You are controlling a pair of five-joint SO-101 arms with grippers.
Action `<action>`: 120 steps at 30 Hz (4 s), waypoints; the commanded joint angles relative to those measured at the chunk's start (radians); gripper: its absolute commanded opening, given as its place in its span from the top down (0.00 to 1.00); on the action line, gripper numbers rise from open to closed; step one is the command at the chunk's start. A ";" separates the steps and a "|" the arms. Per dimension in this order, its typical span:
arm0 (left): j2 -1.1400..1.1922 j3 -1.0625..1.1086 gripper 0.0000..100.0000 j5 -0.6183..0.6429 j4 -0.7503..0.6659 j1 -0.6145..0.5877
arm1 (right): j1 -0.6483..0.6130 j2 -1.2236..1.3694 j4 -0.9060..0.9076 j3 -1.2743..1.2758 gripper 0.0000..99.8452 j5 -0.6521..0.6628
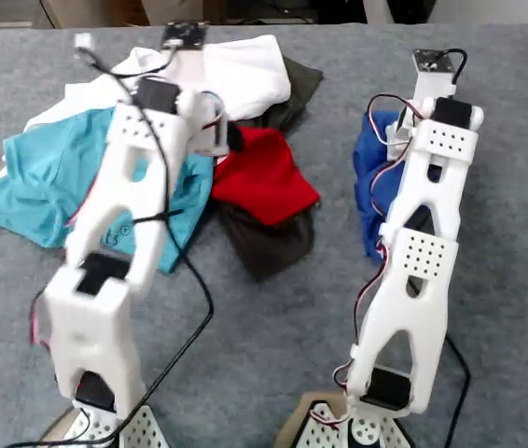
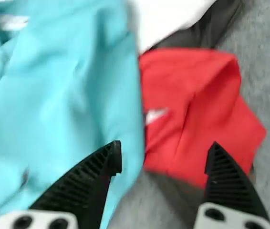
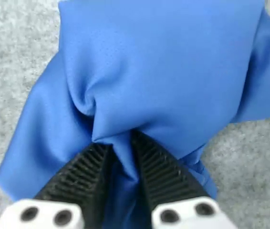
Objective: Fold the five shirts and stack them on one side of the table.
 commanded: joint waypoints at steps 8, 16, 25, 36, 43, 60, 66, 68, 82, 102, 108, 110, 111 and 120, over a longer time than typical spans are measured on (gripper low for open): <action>0.628 -0.588 0.83 0.025 -0.196 -0.003 | -0.016 0.067 0.043 -0.179 1.00 0.002; 0.906 -0.936 0.98 0.011 -0.204 -0.072 | -0.019 0.067 0.038 -0.179 1.00 0.002; 0.903 -1.028 0.98 -0.054 -0.037 -0.384 | -0.019 0.068 0.037 -0.179 1.00 0.002; 0.819 -1.025 0.98 -0.358 0.342 -0.862 | -0.027 0.070 0.037 -0.179 1.00 0.002; 0.743 -1.016 0.98 -0.354 0.342 -0.988 | -0.041 0.071 0.037 -0.180 1.00 0.002; 0.460 -0.870 0.73 -0.023 0.265 -0.265 | -0.041 0.071 0.037 -0.180 1.00 0.005; 0.575 -0.743 0.73 0.104 0.023 -0.253 | -0.041 0.071 0.037 -0.180 1.00 0.005; 0.616 -0.709 0.73 0.115 -0.021 -0.261 | -0.041 0.071 0.037 -0.180 1.00 0.005; 0.748 -0.732 0.98 0.107 -0.106 -0.508 | -0.041 0.071 0.037 -0.180 1.00 0.003; 0.539 -1.030 0.98 -0.235 0.339 -1.085 | -0.047 0.071 0.026 -0.179 1.00 0.003; 0.435 -1.028 0.88 -0.222 0.342 -1.057 | -0.061 0.071 0.032 -0.179 1.00 0.002; 0.415 -1.028 0.78 -0.221 0.342 -1.033 | -0.061 0.073 0.037 -0.179 1.00 0.002; 0.409 -1.025 0.75 -0.221 0.342 -1.020 | -0.061 0.073 0.038 -0.179 1.00 0.002; 0.246 -0.885 0.80 -0.219 0.342 -0.918 | -0.085 0.042 0.183 -0.182 1.00 0.011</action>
